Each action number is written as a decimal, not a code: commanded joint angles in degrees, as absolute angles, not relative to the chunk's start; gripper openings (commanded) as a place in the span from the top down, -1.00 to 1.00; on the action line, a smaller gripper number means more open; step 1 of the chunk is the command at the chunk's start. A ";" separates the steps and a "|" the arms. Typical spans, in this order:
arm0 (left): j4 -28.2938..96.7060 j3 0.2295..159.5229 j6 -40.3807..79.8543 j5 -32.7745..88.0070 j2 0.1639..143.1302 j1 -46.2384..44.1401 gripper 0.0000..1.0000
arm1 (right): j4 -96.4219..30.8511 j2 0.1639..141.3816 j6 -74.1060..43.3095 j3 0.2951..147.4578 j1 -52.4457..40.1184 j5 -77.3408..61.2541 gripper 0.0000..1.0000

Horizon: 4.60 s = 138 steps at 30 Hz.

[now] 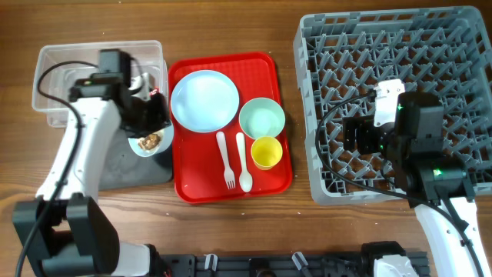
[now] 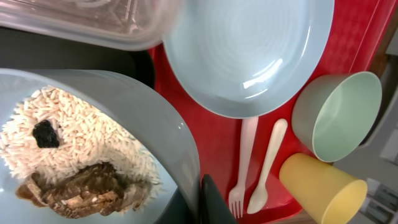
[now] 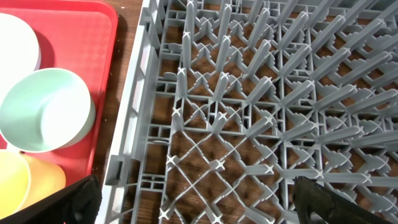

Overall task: Sort waste into correct bins and load items into the dishwasher rack
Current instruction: 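Tip the blue bowl over the black tray to empty the scraps, then set the emptied blue bowl back onto the white plate, then grasp the yellow cup with the left gripper and pass to right gripper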

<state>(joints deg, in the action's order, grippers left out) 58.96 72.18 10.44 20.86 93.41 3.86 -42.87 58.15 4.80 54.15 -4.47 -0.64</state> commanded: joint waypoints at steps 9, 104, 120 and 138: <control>65.84 66.74 -17.58 66.19 100.31 26.96 0.92 | -42.92 58.30 4.45 55.59 -4.64 -1.54 -0.99; 43.42 69.19 9.96 37.28 87.09 2.48 0.92 | -44.16 58.30 4.05 55.59 -4.64 -1.56 -1.00; 25.32 69.19 11.40 6.92 103.57 -20.25 0.13 | -44.23 58.30 4.05 55.59 -4.64 -1.54 -1.00; 43.16 68.10 11.51 12.95 105.84 -36.53 0.57 | -44.51 58.30 3.88 55.59 -4.64 -1.56 -0.99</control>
<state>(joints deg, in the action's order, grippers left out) 43.13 68.66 11.31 14.94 103.02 -36.42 -44.40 58.17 4.58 54.17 -4.47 -1.04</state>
